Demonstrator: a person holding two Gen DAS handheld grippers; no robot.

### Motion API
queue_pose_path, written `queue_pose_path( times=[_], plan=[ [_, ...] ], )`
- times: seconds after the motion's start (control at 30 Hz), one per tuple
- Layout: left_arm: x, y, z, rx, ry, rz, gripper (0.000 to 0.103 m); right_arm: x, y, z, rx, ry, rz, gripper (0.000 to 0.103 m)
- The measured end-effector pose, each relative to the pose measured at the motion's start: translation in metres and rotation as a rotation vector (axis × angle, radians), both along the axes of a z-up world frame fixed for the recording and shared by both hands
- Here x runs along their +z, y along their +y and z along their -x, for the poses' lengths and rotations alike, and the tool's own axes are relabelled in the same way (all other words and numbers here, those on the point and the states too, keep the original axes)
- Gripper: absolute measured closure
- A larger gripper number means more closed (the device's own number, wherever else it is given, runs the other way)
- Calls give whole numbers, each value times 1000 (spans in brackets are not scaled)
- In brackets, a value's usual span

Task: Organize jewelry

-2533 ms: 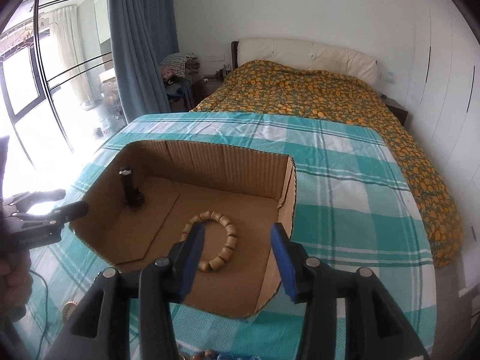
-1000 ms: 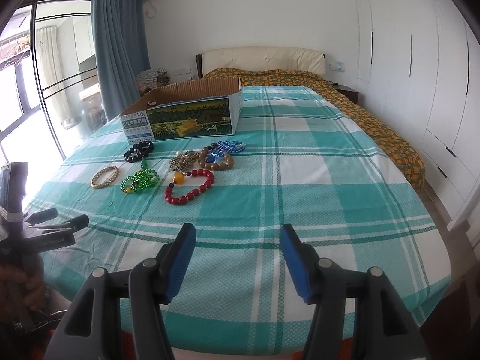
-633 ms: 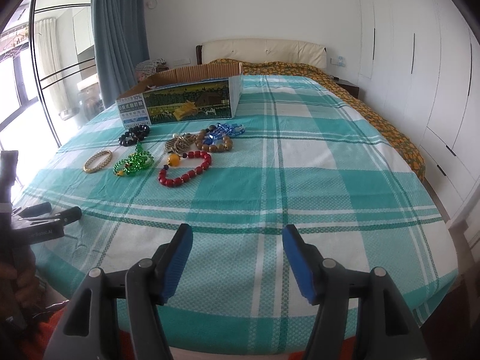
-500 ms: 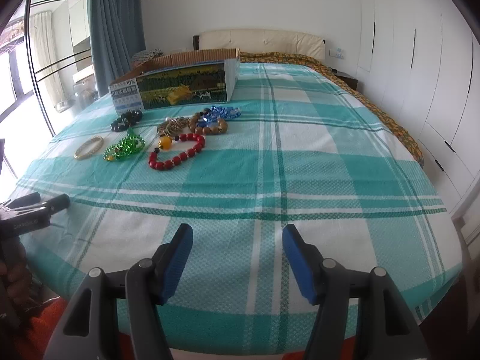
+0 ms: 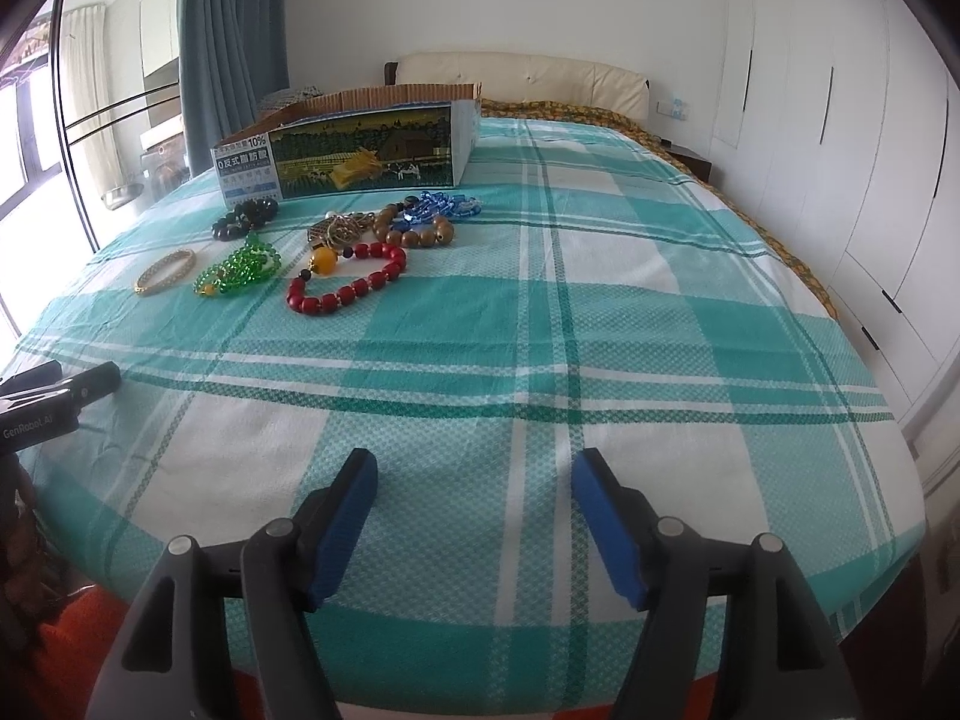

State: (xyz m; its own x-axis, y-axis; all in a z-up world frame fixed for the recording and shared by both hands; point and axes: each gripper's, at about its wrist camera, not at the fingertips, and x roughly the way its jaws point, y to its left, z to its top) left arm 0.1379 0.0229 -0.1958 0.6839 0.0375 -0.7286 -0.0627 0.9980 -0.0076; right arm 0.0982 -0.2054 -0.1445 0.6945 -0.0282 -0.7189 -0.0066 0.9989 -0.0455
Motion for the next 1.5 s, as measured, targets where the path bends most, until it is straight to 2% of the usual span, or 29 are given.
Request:
queue_pose_path(
  times=[0.4,1.5],
  plan=[
    [0,-1,1,-19,-10,-8,0,-2,2,0,-5,-13,2,28],
    [-1,-1,-1,-25,-7,-8,1,0,3,-4,-15,19,5,28]
  ],
)
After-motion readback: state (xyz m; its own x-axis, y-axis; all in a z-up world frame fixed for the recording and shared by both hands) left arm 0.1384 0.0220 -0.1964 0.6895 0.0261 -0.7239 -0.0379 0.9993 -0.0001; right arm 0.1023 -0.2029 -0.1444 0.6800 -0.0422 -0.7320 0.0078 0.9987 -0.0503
